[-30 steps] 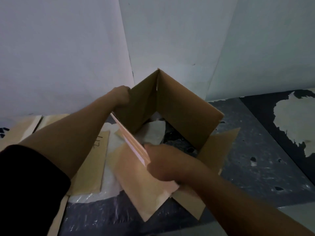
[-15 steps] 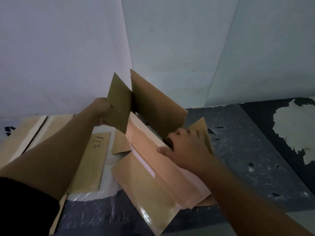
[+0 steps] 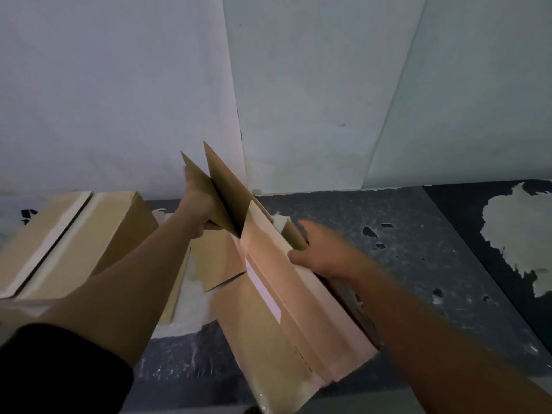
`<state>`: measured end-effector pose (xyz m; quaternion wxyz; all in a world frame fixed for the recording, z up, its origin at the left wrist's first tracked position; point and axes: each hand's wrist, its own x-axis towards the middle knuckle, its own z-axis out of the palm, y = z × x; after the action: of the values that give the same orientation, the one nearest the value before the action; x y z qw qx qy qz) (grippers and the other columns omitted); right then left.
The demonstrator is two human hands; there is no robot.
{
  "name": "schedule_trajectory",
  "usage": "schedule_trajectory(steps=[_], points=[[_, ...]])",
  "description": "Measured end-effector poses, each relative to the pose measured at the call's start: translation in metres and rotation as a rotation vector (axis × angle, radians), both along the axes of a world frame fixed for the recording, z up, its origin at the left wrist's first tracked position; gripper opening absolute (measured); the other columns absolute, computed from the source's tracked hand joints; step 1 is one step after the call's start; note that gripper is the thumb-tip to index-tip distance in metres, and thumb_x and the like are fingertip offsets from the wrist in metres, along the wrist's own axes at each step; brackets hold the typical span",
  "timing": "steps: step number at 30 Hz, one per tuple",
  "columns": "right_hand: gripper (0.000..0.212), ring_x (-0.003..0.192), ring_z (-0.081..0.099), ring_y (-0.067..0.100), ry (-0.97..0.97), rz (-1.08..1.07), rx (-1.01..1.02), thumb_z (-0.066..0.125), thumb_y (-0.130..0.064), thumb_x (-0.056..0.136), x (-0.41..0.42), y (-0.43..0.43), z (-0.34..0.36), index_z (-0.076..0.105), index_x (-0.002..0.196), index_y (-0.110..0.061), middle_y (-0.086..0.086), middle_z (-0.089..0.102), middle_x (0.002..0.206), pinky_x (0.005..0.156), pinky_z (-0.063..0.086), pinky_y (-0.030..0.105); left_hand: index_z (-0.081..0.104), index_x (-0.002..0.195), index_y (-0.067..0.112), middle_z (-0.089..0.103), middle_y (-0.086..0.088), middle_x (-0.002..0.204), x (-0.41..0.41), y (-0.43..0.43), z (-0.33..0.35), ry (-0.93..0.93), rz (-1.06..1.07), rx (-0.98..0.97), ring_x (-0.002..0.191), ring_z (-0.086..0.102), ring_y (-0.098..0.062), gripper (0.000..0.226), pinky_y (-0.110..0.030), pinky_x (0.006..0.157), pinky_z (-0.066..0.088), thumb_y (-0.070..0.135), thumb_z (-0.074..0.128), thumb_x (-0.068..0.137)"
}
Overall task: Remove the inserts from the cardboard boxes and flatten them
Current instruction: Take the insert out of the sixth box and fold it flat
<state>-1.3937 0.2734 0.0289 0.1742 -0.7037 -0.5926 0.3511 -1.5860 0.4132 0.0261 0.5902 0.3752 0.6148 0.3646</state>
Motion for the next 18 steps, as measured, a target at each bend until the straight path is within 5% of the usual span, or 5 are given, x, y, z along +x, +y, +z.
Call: schedule_trajectory(steps=[2,6,10,14,18], points=[[0.018,0.077,0.055,0.014,-0.040,0.134,0.019,0.059,-0.021,0.085,-0.011,0.000,0.002,0.058,0.103,-0.020,0.002,0.061,0.095,0.067,0.044,0.030,0.044,0.125,0.023,0.061,-0.010,0.110,0.004,0.000,0.001,0.014,-0.112,0.006,0.095,0.062,-0.035,0.059,-0.053,0.077,0.057,0.068,0.030,0.091],[0.033,0.086,0.060,0.018,0.022,0.288,0.061,0.050,-0.016,0.088,-0.028,-0.005,-0.004,0.062,0.119,-0.017,0.004,0.067,0.106,0.072,0.050,0.029,0.042,0.133,0.020,0.059,-0.021,0.111,0.009,0.002,-0.004,0.178,-0.215,0.088,0.088,0.065,-0.038,0.033,-0.047,0.057,0.059,0.023,0.035,0.101],[0.029,0.088,0.062,0.025,0.010,0.292,0.049,0.053,-0.018,0.086,-0.040,-0.002,-0.009,0.063,0.111,-0.008,0.009,0.067,0.102,0.078,0.054,0.038,0.034,0.136,0.023,0.054,-0.014,0.105,0.016,-0.008,-0.001,0.152,-0.227,0.090,0.085,0.061,-0.033,0.041,-0.046,0.060,0.058,0.031,0.047,0.098],[0.050,0.101,0.057,0.026,-0.031,0.235,-0.027,0.054,-0.022,0.088,-0.048,0.007,-0.005,0.038,0.134,-0.010,0.012,0.054,0.123,0.085,0.052,0.042,-0.001,0.145,0.048,0.047,-0.012,0.106,0.020,-0.010,-0.005,0.218,-0.248,0.143,0.086,0.059,-0.034,0.085,-0.055,0.071,0.057,0.005,0.052,0.093],[0.073,0.107,0.055,0.028,-0.039,0.214,-0.041,0.049,-0.012,0.091,-0.056,0.030,-0.006,0.008,0.151,-0.017,0.016,0.047,0.135,0.077,0.049,0.034,0.007,0.143,0.048,0.048,-0.015,0.117,0.026,-0.015,-0.004,0.138,-0.202,0.146,0.087,0.058,-0.035,0.079,-0.058,0.076,0.056,0.003,0.050,0.093]])
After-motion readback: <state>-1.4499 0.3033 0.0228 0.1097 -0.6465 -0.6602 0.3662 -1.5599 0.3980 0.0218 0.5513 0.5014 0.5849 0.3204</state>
